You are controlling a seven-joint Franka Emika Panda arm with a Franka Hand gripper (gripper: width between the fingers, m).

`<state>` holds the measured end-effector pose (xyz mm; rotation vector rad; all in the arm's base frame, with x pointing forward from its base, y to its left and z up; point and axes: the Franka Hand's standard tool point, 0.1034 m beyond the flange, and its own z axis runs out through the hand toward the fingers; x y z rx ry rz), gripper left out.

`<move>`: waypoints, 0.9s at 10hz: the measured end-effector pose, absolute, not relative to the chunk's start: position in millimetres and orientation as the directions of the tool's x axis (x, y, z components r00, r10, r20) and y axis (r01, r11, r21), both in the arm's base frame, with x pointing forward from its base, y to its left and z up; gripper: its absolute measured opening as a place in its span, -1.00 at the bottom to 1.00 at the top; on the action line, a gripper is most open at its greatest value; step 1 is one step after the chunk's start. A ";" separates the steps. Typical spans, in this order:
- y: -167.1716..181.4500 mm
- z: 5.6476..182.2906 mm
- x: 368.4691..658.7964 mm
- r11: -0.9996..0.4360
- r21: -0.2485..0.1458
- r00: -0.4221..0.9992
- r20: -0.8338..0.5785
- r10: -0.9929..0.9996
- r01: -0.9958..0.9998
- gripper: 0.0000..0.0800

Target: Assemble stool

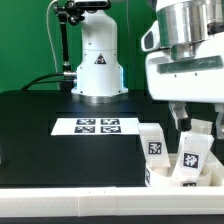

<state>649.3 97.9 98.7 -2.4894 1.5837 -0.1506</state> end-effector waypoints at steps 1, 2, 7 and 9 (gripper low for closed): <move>99.0 100.7 650.1 -0.475 -0.208 0.485 0.000 -0.874 -0.855 0.62; 103.1 101.6 650.1 -0.563 -0.199 0.569 0.032 -0.822 -0.802 0.62; 101.6 100.2 650.0 -0.783 -0.177 0.782 0.092 -0.617 -0.596 0.62; 98.2 100.0 650.1 -0.926 -0.128 0.919 0.135 -0.370 -0.354 0.62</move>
Offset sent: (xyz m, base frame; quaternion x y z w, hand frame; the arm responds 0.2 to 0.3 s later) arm 0.0000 0.0000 0.0000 0.0000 0.0000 -0.1296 0.9916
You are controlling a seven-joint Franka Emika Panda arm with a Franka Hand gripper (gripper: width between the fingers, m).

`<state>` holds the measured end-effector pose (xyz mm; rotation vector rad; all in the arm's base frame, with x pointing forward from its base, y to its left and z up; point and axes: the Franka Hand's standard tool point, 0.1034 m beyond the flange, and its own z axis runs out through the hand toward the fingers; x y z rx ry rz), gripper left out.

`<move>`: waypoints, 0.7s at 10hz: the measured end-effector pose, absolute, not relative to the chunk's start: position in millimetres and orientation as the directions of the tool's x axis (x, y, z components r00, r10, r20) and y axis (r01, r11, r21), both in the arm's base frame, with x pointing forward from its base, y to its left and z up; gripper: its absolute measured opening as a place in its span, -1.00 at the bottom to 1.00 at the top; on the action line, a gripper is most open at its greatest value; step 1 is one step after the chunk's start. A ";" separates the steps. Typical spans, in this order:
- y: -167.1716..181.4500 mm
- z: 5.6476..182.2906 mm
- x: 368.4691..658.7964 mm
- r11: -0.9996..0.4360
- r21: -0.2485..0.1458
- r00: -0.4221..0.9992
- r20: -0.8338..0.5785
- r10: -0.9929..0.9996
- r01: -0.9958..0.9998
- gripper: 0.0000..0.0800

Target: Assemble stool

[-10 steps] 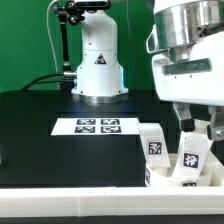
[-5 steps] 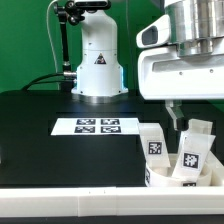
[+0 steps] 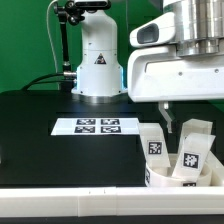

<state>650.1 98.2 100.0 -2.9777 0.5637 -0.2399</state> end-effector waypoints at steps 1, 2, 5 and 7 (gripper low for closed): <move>96.4 99.9 650.4 -0.962 -0.112 0.954 0.141 -0.265 -0.251 0.62; 94.3 98.7 649.5 -0.981 -0.098 0.973 0.141 -0.182 -0.169 0.62; 88.6 99.8 651.3 -0.999 -0.054 0.988 0.156 0.001 0.009 0.62; 90.1 96.6 648.8 -0.989 -0.024 0.977 0.154 0.144 0.149 0.62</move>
Offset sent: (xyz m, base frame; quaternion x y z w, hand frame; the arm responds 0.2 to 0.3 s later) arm 0.0000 0.0000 0.0000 0.0000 0.0000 -0.1296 0.9916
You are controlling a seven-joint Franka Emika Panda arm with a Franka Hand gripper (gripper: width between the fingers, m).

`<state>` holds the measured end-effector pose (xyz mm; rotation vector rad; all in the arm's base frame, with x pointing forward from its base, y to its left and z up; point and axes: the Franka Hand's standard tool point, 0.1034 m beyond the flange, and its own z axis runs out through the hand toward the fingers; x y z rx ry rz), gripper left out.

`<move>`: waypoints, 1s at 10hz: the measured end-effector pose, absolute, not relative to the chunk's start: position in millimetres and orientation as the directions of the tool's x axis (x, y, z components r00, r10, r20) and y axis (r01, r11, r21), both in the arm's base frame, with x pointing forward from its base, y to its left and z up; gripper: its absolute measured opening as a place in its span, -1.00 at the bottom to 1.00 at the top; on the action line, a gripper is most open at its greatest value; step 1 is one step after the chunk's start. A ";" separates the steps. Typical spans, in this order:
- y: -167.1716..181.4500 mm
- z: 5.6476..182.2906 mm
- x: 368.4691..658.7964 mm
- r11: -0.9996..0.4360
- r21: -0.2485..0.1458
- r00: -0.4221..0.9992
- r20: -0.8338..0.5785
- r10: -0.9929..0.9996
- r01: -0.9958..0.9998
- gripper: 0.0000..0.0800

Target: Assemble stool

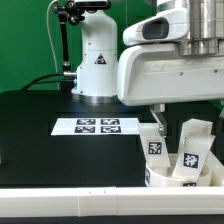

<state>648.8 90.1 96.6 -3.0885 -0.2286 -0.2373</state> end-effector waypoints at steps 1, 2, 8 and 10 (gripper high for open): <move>93.4 95.9 647.8 -0.962 0.011 0.951 0.146 0.272 0.273 0.62; 95.3 95.8 647.6 -0.920 0.041 0.910 0.137 0.392 0.390 0.62; 85.9 85.6 641.6 -0.688 0.092 0.686 0.061 0.725 0.720 0.62; 85.7 83.4 641.0 -0.685 0.098 0.683 0.053 0.728 0.722 0.62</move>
Offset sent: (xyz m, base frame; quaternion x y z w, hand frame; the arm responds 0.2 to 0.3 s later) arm -0.0053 0.0161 -0.0102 0.0590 -0.0328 -0.2531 0.9651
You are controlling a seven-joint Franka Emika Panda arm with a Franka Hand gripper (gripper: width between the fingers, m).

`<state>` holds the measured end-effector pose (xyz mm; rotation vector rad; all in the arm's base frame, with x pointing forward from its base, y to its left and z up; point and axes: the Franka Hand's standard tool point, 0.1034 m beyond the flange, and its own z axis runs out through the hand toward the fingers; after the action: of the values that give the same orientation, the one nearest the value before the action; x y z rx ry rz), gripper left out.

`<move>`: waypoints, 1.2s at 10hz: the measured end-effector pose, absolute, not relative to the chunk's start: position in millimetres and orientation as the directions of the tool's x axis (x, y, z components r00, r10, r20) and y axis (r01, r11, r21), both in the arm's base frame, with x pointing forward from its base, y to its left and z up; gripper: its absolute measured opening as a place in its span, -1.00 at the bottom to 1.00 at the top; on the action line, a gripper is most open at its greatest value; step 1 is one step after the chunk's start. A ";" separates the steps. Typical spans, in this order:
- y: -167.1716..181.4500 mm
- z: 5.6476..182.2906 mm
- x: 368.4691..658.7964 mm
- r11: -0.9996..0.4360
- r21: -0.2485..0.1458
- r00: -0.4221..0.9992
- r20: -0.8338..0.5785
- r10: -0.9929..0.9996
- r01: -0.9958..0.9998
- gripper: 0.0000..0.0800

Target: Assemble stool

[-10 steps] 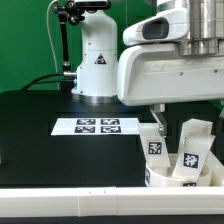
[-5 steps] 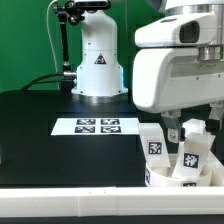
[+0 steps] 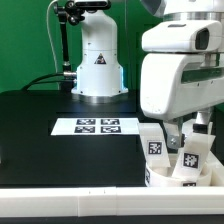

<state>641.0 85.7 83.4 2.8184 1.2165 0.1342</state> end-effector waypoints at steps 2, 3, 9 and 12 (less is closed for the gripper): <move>84.0 83.0 641.0 -0.687 0.097 0.685 0.052 0.726 0.720 0.30; 83.5 83.0 641.1 -0.688 0.097 0.686 0.052 0.725 0.719 -0.04; 81.6 83.0 641.2 -0.844 0.080 0.841 0.075 0.536 0.531 -0.16; 76.9 83.2 643.3 -0.973 0.060 0.964 0.137 0.228 0.222 -0.15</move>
Offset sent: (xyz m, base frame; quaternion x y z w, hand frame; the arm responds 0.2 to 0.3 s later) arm 0.0000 0.0000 0.0000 0.0000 0.0000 0.0000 1.0000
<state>643.3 76.9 83.2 3.0694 0.3515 0.2213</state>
